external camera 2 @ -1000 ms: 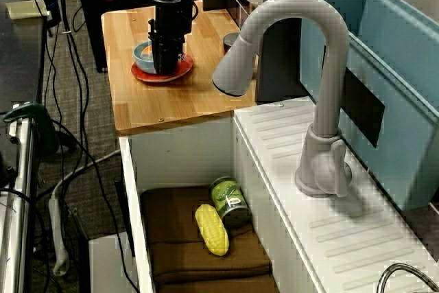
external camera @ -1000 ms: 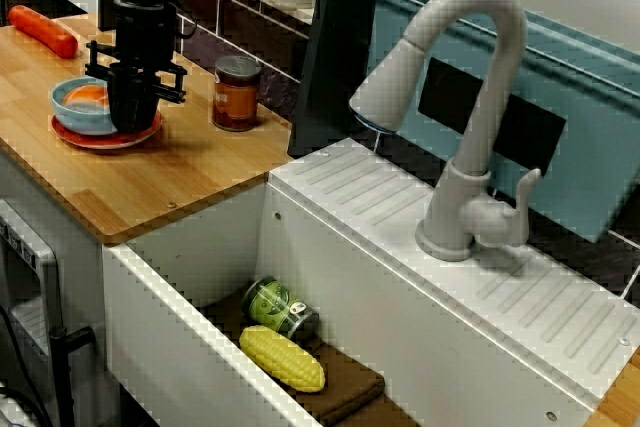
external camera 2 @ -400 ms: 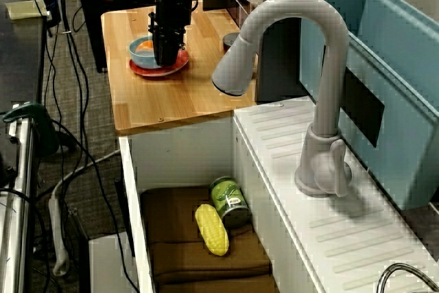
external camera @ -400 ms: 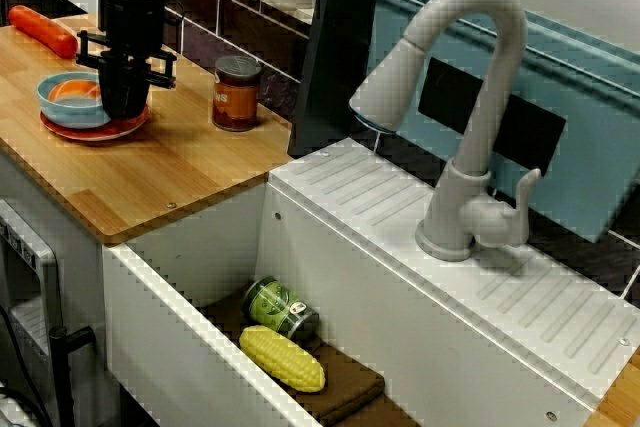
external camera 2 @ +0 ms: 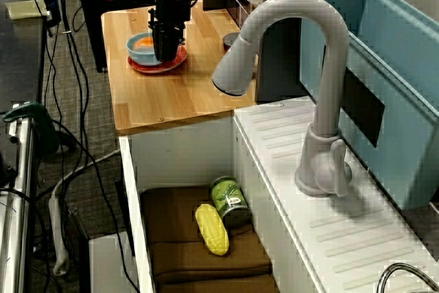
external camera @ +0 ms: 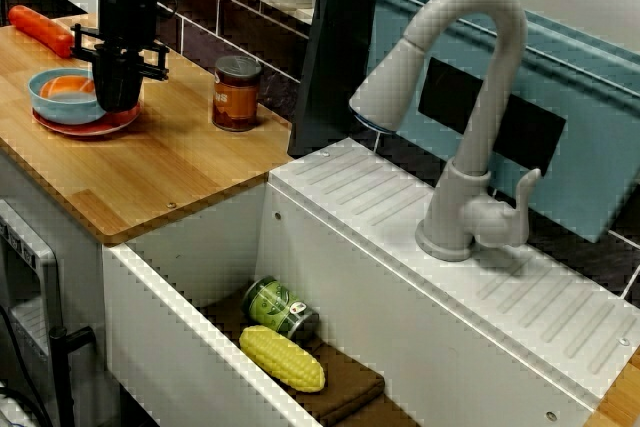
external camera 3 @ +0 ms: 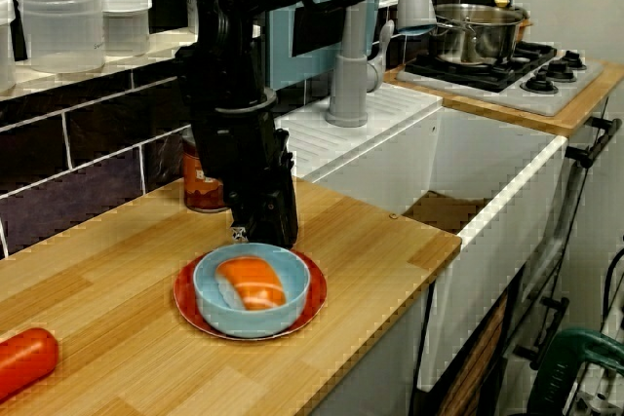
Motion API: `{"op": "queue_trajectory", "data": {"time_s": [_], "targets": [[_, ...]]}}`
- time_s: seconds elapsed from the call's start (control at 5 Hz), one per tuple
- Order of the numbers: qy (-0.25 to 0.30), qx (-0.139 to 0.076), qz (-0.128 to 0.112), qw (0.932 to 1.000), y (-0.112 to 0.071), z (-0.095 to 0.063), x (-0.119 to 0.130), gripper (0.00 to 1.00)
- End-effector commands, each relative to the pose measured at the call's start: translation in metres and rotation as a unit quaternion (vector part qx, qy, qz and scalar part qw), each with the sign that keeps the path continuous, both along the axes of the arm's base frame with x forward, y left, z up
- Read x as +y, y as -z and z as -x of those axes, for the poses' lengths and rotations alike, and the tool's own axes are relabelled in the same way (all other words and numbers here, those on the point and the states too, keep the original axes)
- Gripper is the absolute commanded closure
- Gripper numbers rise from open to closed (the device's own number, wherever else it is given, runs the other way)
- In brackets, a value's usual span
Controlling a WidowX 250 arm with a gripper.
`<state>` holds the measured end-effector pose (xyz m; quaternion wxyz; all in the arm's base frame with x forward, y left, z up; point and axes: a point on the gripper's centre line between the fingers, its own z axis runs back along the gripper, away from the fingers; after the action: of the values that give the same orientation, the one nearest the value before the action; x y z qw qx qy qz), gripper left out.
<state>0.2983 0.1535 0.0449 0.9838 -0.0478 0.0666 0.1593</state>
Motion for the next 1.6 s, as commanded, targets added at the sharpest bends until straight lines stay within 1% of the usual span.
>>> {"op": "queue_trajectory", "data": {"time_s": [0.0,0.6,1.0,1.2,1.4], "targets": [[-0.009,-0.014,-0.016,0.9997,-0.014,-0.011,0.025,1.0],[-0.016,-0.001,-0.009,0.9998,-0.015,-0.016,0.04,1.0],[-0.012,0.0,-0.004,0.9999,-0.015,-0.017,0.039,1.0],[-0.006,-0.008,-0.008,0.9999,-0.017,-0.017,0.027,0.35],[-0.008,-0.018,-0.008,0.9998,-0.022,-0.019,0.017,0.0]]}}
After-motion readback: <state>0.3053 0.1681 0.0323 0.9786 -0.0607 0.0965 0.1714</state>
